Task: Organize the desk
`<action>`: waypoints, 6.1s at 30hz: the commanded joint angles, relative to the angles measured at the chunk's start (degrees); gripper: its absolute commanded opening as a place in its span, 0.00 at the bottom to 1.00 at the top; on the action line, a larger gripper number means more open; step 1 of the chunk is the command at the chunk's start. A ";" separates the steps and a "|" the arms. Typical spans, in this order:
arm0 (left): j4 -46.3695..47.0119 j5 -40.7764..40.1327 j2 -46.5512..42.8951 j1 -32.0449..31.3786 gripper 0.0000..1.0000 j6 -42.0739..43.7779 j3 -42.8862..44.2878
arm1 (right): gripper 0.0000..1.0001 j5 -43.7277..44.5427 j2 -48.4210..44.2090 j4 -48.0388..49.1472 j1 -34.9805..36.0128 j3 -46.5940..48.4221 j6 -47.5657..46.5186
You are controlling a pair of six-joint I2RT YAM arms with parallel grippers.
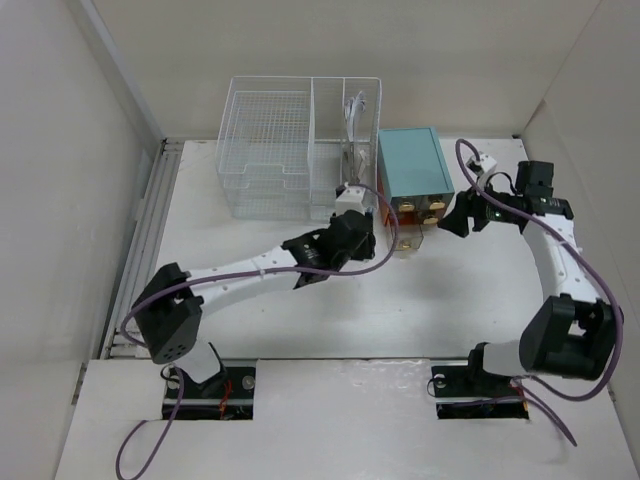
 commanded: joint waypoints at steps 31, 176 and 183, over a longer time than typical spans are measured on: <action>16.39 35.91 7.35 11.61 0.00 14.90 5.35 | 0.41 -7.38 13.83 -27.79 2.49 3.08 -80.48; 8.03 10.25 -1.86 6.52 0.40 -1.79 0.97 | 0.12 4.40 27.54 -31.66 11.38 15.11 -71.71; 8.04 8.58 -10.57 1.51 0.39 -4.08 -7.92 | 0.12 5.19 31.42 -25.43 13.22 21.70 -61.52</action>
